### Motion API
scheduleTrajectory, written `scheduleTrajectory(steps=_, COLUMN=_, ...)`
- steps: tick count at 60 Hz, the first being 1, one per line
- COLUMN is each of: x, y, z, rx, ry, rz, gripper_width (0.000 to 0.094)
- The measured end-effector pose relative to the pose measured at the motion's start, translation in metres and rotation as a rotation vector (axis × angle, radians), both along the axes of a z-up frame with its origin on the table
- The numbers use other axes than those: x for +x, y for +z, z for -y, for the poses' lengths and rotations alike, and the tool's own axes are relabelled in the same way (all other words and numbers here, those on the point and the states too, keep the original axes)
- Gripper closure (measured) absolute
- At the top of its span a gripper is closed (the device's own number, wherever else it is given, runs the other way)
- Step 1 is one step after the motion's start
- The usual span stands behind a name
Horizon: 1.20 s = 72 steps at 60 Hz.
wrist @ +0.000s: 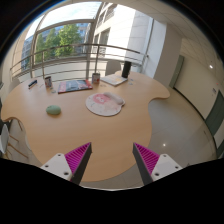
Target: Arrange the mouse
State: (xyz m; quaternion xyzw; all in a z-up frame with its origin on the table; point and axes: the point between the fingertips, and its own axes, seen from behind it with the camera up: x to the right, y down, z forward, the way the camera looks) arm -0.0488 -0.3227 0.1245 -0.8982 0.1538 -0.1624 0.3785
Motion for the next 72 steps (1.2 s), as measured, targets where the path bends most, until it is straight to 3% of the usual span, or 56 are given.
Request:
scheduleTrajectory(steps=11, x=-0.071, y=-0.07, z=-0.051, rx=-0.051, ry=0.118, rz=-0.058, gripper_width=0.0086)
scheduleTrajectory(steps=31, x=-0.159, y=-0.118, z=-0.232, rx=-0.018, ry=0.384, rz=-0.114, gripper_width=0.0086)
scheduleTrajectory(steps=51, x=-0.181, y=-0.136, z=-0.35, rx=-0.001, ry=0.503, rz=-0.099, gripper_width=0.0104)
scheduleTrajectory(steps=61, x=-0.183, y=-0.141, z=-0.379, rx=0.033, ry=0.529, rz=-0.171, gripper_width=0.0262)
scheduleTrajectory(steps=65, x=-0.19, y=-0.141, z=-0.38, rx=0.052, ry=0.577, rz=-0.156, gripper_width=0.0425)
scheduleTrajectory(steps=72, x=-0.19, y=-0.139, z=-0.38, rx=0.072, ry=0.578, rz=-0.123, gripper_width=0.048)
